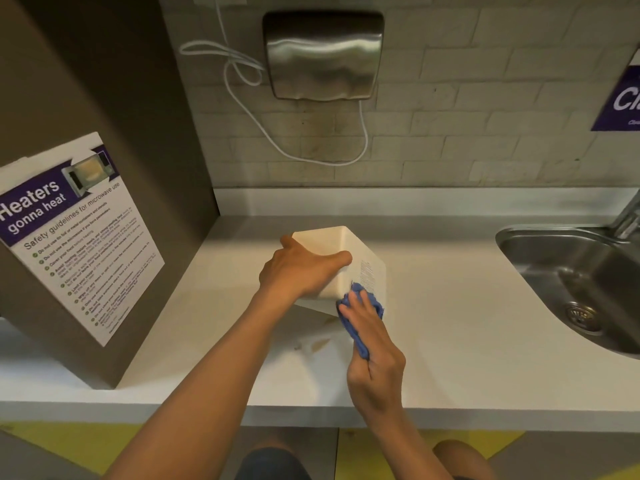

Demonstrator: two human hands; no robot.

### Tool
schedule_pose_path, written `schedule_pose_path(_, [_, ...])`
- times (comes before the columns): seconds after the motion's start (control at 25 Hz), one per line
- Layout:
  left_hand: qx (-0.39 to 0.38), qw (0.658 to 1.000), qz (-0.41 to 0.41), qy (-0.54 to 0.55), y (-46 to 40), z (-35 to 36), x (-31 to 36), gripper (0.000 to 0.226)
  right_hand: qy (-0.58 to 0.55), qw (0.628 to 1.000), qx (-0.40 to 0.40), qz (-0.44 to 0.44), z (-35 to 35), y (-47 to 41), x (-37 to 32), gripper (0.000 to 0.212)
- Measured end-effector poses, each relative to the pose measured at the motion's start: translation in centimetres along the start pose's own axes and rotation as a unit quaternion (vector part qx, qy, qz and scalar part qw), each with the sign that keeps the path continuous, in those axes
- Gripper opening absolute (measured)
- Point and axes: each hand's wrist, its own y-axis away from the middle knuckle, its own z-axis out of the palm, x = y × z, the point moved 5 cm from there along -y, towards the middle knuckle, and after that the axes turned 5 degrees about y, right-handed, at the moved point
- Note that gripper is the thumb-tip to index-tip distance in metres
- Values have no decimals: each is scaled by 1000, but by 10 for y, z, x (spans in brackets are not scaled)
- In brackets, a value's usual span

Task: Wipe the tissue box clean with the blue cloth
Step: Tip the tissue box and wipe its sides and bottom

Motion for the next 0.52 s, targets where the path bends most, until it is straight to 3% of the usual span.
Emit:
schedule_pose_path(0.16, [-13,1000,1,-1,1,0,-7,84,-18,992,18,122,-11,12,35,64])
schedule_pose_path(0.36, [-19,1000,10,-10,5,4,1,81,-19,999,17,20,-2,-14,-26,58])
schedule_pose_path(0.52, [-24,1000,5,-1,4,0,-3,82,21,998,15,62,1,-6,8,60])
